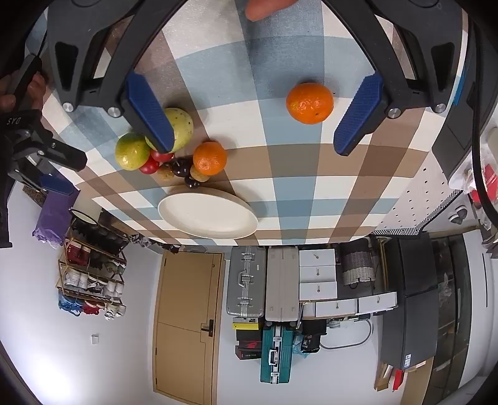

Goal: Organize fruits

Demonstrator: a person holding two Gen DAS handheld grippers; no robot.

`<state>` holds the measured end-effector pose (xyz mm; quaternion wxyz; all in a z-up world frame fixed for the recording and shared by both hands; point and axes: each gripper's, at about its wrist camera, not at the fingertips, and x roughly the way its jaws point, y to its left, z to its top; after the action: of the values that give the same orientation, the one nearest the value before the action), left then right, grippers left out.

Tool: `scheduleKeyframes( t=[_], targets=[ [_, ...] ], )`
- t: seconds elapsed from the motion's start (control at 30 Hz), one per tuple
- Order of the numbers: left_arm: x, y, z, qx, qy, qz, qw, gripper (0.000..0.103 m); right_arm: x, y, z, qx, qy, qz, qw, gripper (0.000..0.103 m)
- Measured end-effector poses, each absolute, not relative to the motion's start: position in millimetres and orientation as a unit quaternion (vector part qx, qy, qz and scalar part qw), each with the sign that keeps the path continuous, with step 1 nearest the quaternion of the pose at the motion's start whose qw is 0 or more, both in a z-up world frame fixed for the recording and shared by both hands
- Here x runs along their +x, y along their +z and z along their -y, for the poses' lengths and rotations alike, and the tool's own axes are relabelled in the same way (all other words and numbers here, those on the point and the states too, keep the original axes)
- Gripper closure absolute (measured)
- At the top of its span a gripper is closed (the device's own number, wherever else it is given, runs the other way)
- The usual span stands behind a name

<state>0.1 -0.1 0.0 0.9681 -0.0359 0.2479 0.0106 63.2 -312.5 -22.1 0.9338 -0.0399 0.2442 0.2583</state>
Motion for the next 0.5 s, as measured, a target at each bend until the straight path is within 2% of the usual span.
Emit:
scheduleKeyframes(
  t=[0.5],
  targets=[
    [-0.3, 0.2, 0.7, -0.032, 0.011, -0.245, 0.969, 0.001, 56.2, -19.3, 308.6, -0.042, 0.254, -0.237, 0.937, 0.0]
  ],
)
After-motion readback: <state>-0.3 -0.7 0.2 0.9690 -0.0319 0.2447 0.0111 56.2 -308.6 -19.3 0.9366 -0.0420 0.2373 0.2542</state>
